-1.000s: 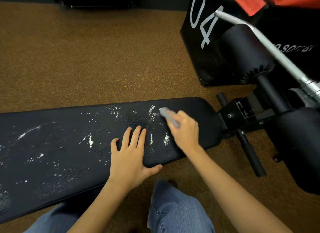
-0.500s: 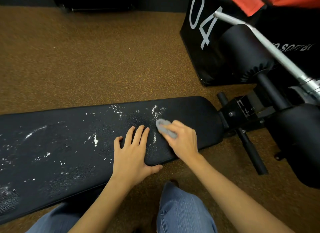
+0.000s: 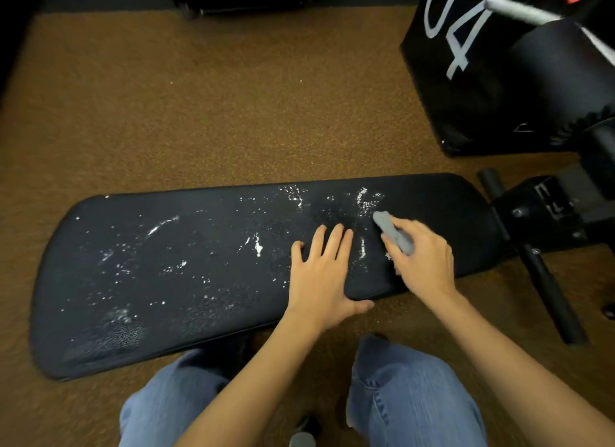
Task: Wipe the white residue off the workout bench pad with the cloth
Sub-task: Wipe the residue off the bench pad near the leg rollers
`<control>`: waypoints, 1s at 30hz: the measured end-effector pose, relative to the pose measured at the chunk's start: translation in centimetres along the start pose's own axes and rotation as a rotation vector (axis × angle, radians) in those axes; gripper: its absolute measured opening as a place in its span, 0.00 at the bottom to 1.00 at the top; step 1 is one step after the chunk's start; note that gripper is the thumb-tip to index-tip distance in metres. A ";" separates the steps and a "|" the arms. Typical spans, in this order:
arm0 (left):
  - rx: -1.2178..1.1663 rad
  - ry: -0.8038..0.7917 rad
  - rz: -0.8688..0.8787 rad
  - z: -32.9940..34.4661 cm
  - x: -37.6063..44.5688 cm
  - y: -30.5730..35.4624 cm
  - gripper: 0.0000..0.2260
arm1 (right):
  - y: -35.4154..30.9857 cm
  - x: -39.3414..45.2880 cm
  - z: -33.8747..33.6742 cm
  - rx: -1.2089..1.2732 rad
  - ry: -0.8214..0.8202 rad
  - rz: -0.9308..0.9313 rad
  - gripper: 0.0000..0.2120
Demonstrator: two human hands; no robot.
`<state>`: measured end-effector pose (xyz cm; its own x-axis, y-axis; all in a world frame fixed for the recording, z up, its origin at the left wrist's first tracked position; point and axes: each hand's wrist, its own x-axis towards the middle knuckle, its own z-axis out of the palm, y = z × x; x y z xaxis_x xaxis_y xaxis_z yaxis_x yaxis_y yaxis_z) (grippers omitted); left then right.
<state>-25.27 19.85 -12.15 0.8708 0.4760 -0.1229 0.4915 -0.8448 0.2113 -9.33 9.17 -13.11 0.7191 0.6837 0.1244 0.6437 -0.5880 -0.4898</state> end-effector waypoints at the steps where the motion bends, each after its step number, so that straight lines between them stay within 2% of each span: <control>1: 0.001 0.000 -0.002 0.0 -0.1 -0.3 0.51 | -0.2 -1.7 0.1 0.038 -0.011 -0.049 0.15; 4: 0.015 0.024 0.004 0.4 0.0 -0.6 0.51 | -0.4 -5.5 0.1 0.091 -0.053 -0.231 0.13; 7: 0.008 0.039 0.005 0.7 0.1 -0.4 0.51 | -0.6 -4.5 0.3 0.018 -0.103 -0.367 0.17; 9: 0.017 0.024 -0.002 0.7 0.1 -0.4 0.52 | 0.0 -1.6 0.5 -0.033 -0.079 -0.327 0.19; 14: 0.012 0.020 -0.006 0.6 0.1 -0.6 0.53 | 1.3 3.5 0.3 -0.084 0.082 -0.006 0.12; 16: 0.022 0.017 -0.007 0.5 0.2 -0.6 0.53 | 1.1 1.5 0.3 0.001 0.050 -0.032 0.11; 20: 0.022 0.040 0.004 0.6 0.5 -0.7 0.53 | 1.6 -3.8 -1.3 0.086 -0.163 -0.258 0.13; 22: 0.021 0.039 0.008 0.7 0.4 -0.8 0.53 | 2.3 -2.2 -1.7 0.032 -0.141 -0.273 0.14; 26: 0.027 0.043 0.012 0.7 0.1 -1.0 0.52 | 1.9 -0.5 -1.1 -0.020 -0.003 -0.077 0.11; 30: 0.023 0.035 0.015 0.6 0.1 -1.0 0.52 | 1.8 -4.9 -2.0 -0.034 -0.116 -0.208 0.13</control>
<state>-25.70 20.59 -12.98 0.8778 0.4713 -0.0857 0.4787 -0.8570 0.1909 -11.20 3.91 -12.89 0.5367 0.8354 0.1188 0.7848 -0.4425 -0.4340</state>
